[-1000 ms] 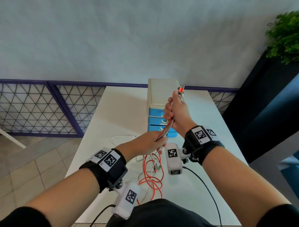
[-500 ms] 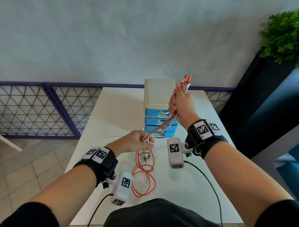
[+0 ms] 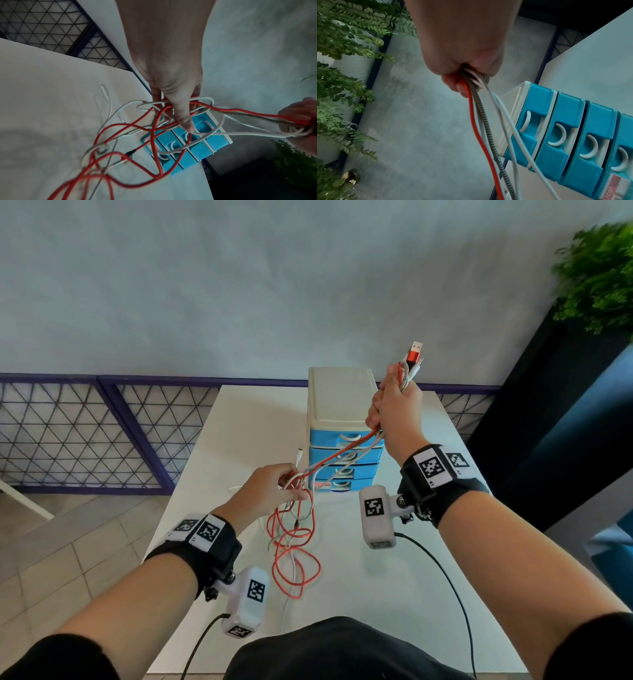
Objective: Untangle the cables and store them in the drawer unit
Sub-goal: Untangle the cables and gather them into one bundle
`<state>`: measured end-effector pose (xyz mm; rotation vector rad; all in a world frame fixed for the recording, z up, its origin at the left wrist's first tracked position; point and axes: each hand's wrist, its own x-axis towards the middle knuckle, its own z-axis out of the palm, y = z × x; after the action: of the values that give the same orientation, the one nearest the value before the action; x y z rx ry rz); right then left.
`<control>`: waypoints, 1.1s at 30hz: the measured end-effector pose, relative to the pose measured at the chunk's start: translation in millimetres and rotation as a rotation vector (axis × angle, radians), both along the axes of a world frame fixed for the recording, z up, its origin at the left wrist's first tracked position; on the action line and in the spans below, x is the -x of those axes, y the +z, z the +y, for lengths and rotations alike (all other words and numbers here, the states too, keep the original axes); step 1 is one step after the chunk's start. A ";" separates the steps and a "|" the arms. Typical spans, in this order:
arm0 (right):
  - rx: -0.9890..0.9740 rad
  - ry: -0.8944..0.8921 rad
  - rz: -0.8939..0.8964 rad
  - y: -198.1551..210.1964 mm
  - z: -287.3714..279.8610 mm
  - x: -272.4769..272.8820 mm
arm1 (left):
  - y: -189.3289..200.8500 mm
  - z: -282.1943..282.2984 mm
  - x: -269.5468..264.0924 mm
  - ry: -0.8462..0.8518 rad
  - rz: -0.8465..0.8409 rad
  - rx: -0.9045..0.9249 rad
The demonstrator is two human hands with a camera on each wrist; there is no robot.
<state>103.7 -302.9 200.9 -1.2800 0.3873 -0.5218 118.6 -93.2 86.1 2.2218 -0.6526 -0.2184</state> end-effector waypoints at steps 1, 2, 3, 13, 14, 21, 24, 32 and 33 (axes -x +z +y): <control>0.006 -0.007 0.004 -0.2 -1.6 0.4 | -1.2 0.0 -0.6 -0.016 0.006 -0.014; 0.012 -0.008 0.007 -0.6 -2.4 0.7 | -2.0 -0.7 -1.1 -0.024 0.004 -0.023; 0.015 -0.008 0.008 -1.6 -2.9 1.1 | -1.6 -1.8 -0.8 -0.024 0.000 -0.023; 0.059 -0.049 0.022 3.0 -17.4 6.0 | -18.5 11.9 -11.1 -0.048 0.233 -0.240; 0.057 -0.053 0.026 3.5 -18.6 6.4 | -20.2 13.2 -10.3 -0.052 0.244 -0.230; 0.078 -0.068 0.057 0.1 -21.6 2.7 | -13.8 10.1 -10.1 -0.083 0.339 0.063; 0.092 -0.052 0.062 -3.1 -21.1 1.1 | -8.2 7.8 -9.5 -0.101 0.297 0.139; 0.073 -0.066 0.057 0.2 -20.0 -1.4 | -14.3 15.0 -18.8 -0.065 0.026 -0.308; 0.078 -0.067 0.057 0.4 -19.3 -1.9 | -14.3 12.9 -18.5 -0.050 -0.010 -0.386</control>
<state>105.5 -322.3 201.3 -1.3632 0.4620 -0.5623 137.1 -80.2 71.8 2.5764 -0.7193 -0.3862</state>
